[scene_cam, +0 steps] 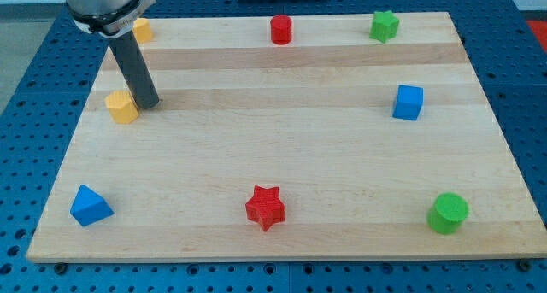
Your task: Move the red circle diagonally to the top right of the yellow hexagon
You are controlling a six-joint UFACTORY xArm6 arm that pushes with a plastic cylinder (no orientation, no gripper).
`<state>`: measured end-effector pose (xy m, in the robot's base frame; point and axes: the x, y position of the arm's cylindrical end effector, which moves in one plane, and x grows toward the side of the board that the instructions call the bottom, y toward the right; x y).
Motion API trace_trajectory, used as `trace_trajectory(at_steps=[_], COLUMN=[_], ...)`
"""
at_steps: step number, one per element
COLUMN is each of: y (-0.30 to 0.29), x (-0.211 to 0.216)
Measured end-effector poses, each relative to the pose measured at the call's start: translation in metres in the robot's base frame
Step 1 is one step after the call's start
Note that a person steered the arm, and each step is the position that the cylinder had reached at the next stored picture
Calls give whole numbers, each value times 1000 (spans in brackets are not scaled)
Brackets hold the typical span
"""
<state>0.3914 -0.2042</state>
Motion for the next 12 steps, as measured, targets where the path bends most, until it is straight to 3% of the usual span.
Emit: trace_trajectory(at_steps=[2, 4, 6, 7, 8, 9, 10, 12], y=[107, 229, 240, 219, 153, 111, 115, 201], x=[-34, -103, -175, -181, -170, -118, -100, -148])
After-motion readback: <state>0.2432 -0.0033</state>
